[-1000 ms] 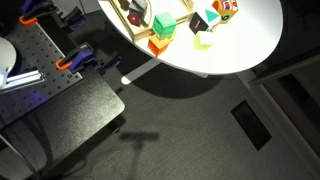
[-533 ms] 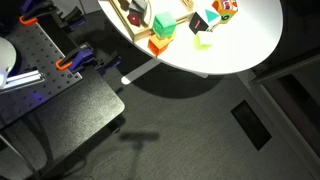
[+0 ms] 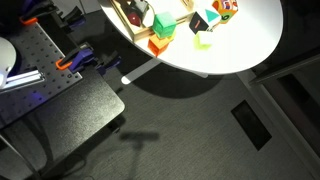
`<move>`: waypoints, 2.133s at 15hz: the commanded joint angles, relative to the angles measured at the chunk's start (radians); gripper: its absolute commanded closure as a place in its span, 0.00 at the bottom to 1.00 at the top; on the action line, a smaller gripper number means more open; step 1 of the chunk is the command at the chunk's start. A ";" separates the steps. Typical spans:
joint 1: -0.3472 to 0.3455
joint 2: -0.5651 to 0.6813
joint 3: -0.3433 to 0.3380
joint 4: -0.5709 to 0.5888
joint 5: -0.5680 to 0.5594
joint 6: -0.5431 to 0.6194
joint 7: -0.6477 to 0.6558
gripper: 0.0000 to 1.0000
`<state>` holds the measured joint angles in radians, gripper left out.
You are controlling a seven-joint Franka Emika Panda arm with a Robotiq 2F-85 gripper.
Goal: Remove the grey block from the crate and put it on the table
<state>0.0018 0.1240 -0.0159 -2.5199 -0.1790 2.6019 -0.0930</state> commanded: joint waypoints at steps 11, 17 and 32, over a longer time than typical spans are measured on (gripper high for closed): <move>-0.072 0.206 -0.002 0.015 0.002 0.284 -0.182 0.00; -0.077 0.259 -0.001 0.036 -0.004 0.309 -0.193 0.00; -0.065 0.200 -0.035 0.077 0.003 0.210 -0.146 0.68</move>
<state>-0.0572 0.3670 -0.0509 -2.4520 -0.1797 2.8595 -0.2557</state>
